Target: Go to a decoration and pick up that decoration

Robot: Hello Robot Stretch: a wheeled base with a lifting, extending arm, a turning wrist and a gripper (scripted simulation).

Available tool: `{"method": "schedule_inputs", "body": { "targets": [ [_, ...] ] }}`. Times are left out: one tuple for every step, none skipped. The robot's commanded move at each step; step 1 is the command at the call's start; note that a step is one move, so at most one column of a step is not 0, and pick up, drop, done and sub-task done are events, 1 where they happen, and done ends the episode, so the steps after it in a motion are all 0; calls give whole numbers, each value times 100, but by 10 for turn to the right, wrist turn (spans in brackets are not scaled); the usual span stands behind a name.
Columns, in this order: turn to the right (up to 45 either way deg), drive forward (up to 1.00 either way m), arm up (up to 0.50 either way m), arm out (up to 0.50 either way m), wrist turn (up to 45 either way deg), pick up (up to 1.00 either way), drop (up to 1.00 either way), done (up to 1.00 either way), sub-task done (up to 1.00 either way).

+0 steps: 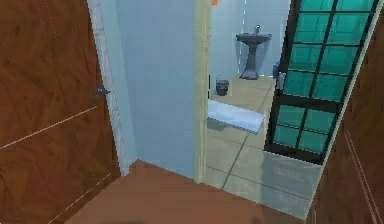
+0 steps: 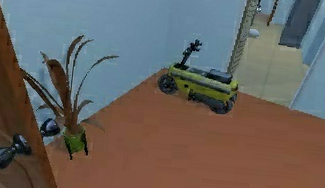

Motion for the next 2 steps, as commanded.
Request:
{"method": "schedule_inputs", "body": {
  "targets": [
    [0,45,0,0,0,0,0,0,0],
    [180,0,0,0,0,0,0,0,0]
  ]
}}
